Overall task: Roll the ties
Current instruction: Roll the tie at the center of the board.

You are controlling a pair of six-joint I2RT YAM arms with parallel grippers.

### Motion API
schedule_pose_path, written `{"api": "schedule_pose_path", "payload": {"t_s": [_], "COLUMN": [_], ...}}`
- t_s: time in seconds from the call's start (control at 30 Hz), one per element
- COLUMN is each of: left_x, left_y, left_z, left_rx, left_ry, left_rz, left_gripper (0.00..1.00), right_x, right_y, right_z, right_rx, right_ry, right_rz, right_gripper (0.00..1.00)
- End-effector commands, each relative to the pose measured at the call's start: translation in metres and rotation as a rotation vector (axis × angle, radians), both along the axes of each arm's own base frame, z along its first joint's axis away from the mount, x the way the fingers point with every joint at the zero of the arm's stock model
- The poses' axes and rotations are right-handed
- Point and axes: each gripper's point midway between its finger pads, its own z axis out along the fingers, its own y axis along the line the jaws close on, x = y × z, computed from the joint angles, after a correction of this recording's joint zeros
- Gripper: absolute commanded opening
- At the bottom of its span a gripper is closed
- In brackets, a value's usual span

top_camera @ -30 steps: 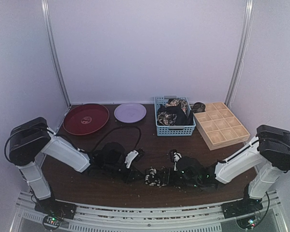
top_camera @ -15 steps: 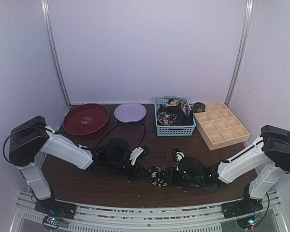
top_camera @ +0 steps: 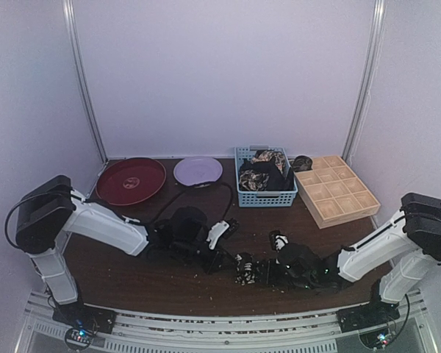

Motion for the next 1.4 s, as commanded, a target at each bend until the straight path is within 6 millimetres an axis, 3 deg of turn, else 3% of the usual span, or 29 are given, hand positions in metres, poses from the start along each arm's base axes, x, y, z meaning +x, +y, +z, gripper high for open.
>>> {"api": "schedule_pose_path", "payload": {"t_s": [0.0, 0.37, 0.77, 0.93, 1.13, 1.37], "left_x": [0.001, 0.004, 0.000, -0.002, -0.001, 0.006], "left_y": [-0.010, -0.016, -0.036, -0.049, -0.065, -0.064], "left_z": [0.003, 0.005, 0.008, 0.005, 0.003, 0.016], "left_rx": [0.007, 0.024, 0.015, 0.010, 0.001, -0.011], "left_ry": [-0.024, -0.029, -0.028, -0.027, -0.027, -0.066], "left_rz": [-0.016, -0.017, -0.049, -0.070, -0.085, -0.045], "left_gripper": [0.06, 0.09, 0.09, 0.09, 0.09, 0.10], "right_x": [0.003, 0.010, 0.006, 0.001, -0.002, 0.000], "right_y": [-0.013, -0.043, -0.053, -0.048, -0.044, -0.049], "right_z": [0.000, 0.009, 0.046, 0.061, 0.058, 0.038], "right_rx": [-0.035, -0.052, 0.064, 0.124, 0.124, 0.034], "right_ry": [-0.029, -0.086, -0.126, -0.122, -0.100, -0.079], "right_rz": [-0.031, -0.128, -0.143, -0.109, -0.087, -0.112], "right_gripper": [0.26, 0.28, 0.40, 0.46, 0.51, 0.41]}}
